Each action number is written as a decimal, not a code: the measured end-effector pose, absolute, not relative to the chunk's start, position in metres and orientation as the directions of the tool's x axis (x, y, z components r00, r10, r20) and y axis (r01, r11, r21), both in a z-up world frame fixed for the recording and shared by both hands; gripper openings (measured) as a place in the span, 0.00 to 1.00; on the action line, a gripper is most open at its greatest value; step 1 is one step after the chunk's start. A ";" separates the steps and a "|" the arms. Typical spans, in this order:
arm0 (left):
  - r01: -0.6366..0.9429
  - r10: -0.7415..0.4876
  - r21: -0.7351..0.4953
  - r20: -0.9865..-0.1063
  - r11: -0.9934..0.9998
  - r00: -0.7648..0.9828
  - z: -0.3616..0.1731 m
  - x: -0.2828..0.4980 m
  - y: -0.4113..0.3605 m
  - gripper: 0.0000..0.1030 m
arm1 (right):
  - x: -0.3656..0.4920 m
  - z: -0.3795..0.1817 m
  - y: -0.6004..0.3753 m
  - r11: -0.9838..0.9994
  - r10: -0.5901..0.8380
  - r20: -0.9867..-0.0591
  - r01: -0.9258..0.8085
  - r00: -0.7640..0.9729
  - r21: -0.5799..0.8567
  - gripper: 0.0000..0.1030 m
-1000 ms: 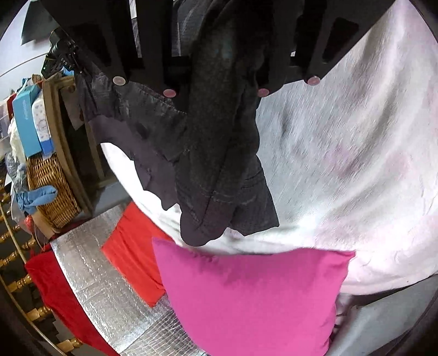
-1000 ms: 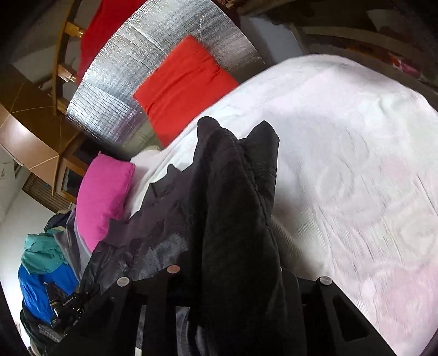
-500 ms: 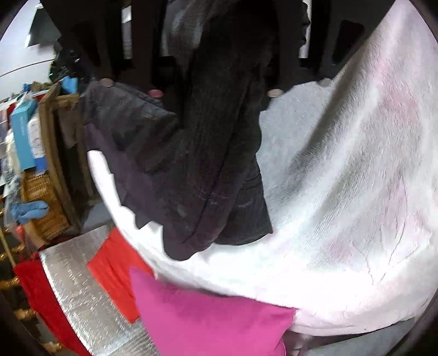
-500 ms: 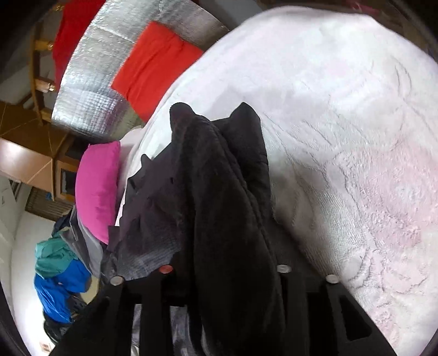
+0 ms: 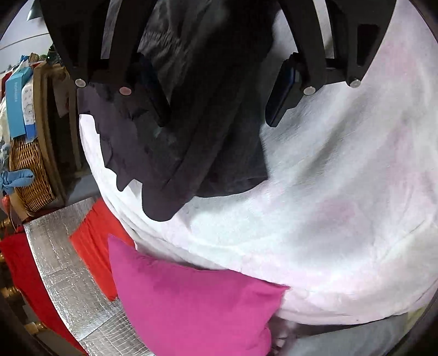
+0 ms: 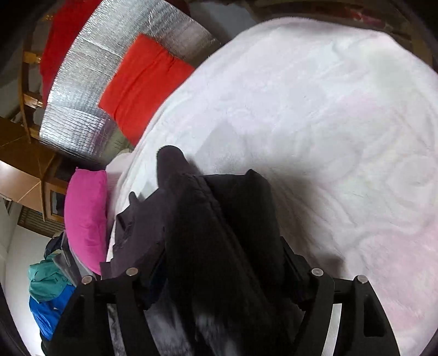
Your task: Fold large clothes
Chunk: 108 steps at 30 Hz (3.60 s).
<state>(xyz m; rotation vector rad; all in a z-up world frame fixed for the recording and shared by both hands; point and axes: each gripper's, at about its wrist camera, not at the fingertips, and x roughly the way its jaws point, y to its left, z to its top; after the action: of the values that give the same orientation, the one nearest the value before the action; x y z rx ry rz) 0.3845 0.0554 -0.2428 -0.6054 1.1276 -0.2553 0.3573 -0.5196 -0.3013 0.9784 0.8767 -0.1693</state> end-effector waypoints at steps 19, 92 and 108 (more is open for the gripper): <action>-0.071 -0.173 -0.251 -0.818 0.965 0.548 -0.220 0.390 0.009 0.48 | 0.381 -0.306 -0.526 0.574 0.150 -0.726 0.539 0.671 0.617 0.65; -0.090 -0.265 -0.352 -0.827 0.932 0.496 -0.221 0.332 0.050 0.58 | 0.286 -0.282 -0.527 0.549 0.132 -0.692 0.529 0.710 0.647 0.65; -0.088 -0.387 -0.469 -0.809 0.879 0.444 -0.246 0.312 0.064 0.32 | 0.255 -0.295 -0.514 0.546 0.146 -0.727 0.558 0.671 0.625 0.57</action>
<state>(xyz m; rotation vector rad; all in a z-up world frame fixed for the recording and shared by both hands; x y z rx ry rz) 0.3119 0.0640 -0.2458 -0.4866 1.1067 -0.1943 0.2547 -0.5143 -0.2947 0.9857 0.8264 -0.2803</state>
